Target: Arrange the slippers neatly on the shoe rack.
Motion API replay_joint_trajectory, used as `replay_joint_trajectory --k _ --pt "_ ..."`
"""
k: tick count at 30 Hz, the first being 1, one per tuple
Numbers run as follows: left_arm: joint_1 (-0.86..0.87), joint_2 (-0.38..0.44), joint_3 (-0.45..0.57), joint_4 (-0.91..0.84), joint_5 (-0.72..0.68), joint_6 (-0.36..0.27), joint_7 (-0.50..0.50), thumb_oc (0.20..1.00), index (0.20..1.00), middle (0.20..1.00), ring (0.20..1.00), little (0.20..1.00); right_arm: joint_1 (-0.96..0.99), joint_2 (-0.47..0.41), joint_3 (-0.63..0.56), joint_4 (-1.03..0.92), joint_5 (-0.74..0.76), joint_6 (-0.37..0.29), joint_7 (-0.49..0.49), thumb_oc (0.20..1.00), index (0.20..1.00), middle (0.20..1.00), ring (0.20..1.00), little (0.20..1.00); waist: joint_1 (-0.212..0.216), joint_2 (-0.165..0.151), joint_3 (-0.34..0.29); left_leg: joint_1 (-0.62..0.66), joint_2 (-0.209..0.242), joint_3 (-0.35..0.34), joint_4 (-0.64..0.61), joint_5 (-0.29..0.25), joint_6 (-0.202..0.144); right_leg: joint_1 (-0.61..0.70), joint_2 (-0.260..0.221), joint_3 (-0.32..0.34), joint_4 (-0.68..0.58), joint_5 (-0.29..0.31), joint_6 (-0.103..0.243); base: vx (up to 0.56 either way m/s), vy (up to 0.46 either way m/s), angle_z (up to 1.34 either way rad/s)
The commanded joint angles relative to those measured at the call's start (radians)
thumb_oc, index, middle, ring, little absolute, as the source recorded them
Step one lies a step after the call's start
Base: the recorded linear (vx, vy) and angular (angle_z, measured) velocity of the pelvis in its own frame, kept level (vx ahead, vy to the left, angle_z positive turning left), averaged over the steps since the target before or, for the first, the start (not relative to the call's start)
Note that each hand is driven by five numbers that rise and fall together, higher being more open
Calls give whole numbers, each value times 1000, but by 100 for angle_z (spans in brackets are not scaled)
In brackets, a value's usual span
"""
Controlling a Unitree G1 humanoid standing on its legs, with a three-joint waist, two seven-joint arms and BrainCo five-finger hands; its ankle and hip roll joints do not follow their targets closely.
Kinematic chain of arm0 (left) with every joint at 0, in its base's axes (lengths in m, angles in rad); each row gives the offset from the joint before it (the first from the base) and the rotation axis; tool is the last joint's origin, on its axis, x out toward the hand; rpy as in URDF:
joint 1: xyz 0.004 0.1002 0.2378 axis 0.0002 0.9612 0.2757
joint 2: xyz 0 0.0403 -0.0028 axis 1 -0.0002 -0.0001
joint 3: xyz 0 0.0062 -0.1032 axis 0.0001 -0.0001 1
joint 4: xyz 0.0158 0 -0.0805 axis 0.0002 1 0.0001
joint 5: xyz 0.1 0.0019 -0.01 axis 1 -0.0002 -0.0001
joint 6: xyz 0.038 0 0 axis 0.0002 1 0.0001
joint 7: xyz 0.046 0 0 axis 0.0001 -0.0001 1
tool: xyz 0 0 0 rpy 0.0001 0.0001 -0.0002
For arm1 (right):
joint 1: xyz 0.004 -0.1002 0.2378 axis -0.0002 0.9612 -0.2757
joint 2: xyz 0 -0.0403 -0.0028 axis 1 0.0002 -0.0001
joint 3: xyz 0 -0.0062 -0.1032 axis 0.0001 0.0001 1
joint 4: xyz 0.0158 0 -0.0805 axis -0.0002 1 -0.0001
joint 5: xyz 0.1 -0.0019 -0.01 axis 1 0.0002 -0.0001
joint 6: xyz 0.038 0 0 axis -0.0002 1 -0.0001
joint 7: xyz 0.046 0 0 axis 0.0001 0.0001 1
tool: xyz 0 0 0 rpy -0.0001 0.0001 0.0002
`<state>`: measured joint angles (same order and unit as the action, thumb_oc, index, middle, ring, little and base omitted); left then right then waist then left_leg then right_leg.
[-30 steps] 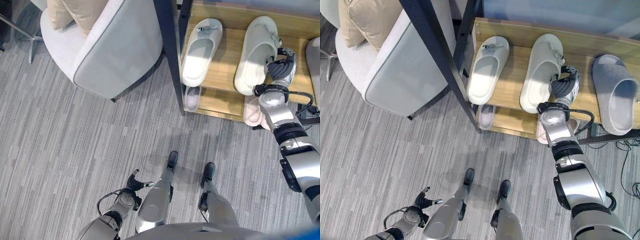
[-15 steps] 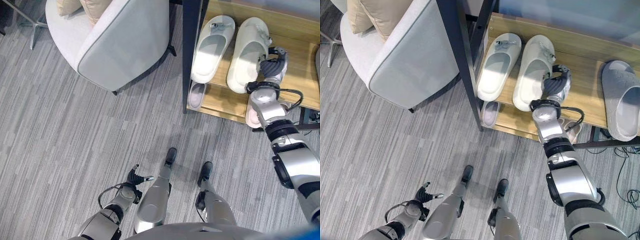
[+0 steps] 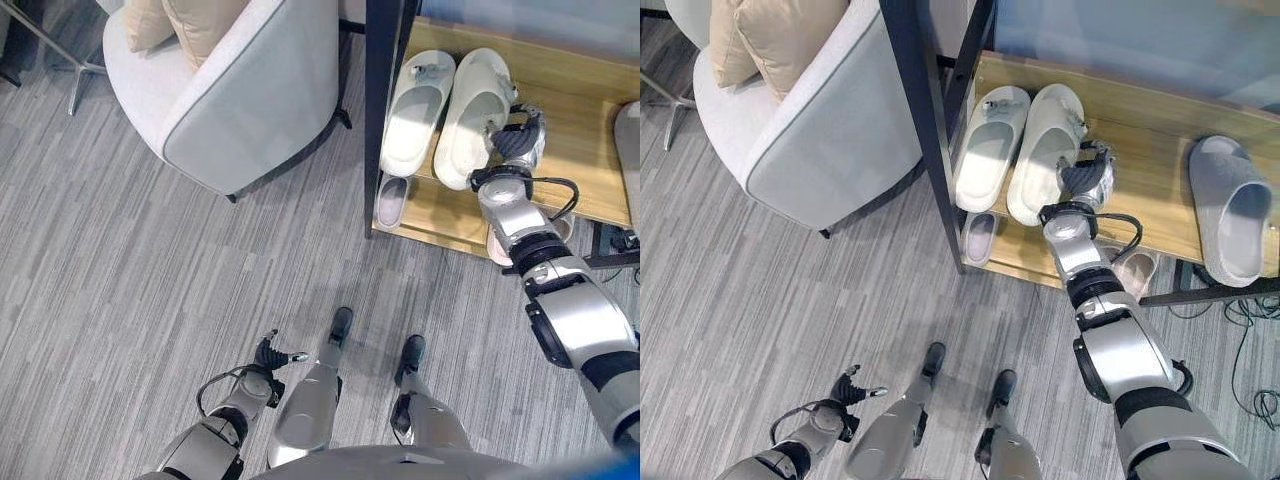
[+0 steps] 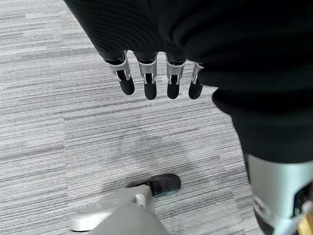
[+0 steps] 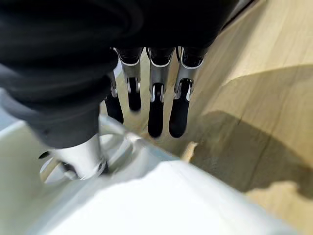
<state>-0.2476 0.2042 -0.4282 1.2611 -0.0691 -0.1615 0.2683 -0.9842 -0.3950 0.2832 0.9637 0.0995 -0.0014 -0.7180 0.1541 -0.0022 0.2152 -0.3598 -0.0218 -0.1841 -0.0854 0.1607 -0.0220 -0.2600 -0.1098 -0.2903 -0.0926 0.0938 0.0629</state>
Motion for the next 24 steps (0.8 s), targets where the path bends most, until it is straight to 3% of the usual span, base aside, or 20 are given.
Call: replay_joint_trajectory --k 1,18,21,22,24 --pt "-66 -1 -23 87 -24 3 4 1000 1000 1000 1000 1000 -70 -20 8 -41 -91 -6 -24 1000 1000 1000 1000 1000 18 -53 29 30 8 29 -2 -124 -37 91 -136 -8 5 -8 112 0 0 0" --pt "-45 -14 10 103 13 27 -6 1000 1000 1000 1000 1000 81 23 -61 -142 -192 22 -87 1000 1000 1000 1000 1000 -2 -56 5 67 12 50 -2 -142 -28 108 -135 14 5 -15 105 1 0 0" --pt "-43 -12 33 111 22 29 -1 1000 1000 1000 1000 1000 148 46 -122 -257 -161 -84 -135 1000 1000 1000 1000 1000 -7 -51 -6 75 13 55 -2 -147 -27 113 -135 17 5 -22 105 11 -3 0" --pt "-42 -12 32 112 22 29 -1 1000 1000 1000 1000 1000 150 46 -123 -259 -161 -84 -134 1000 1000 1000 1000 1000 -6 -51 -7 75 13 55 -2 -148 -27 114 -135 17 5 -22 105 0 0 0" --pt "-45 5 69 117 29 22 20 1000 1000 1000 1000 1000 193 44 -147 -316 -123 -156 -113 1000 1000 1000 1000 1000 -9 -53 -16 83 17 60 -2 -152 -28 119 -134 17 5 -27 104 37 -29 0"
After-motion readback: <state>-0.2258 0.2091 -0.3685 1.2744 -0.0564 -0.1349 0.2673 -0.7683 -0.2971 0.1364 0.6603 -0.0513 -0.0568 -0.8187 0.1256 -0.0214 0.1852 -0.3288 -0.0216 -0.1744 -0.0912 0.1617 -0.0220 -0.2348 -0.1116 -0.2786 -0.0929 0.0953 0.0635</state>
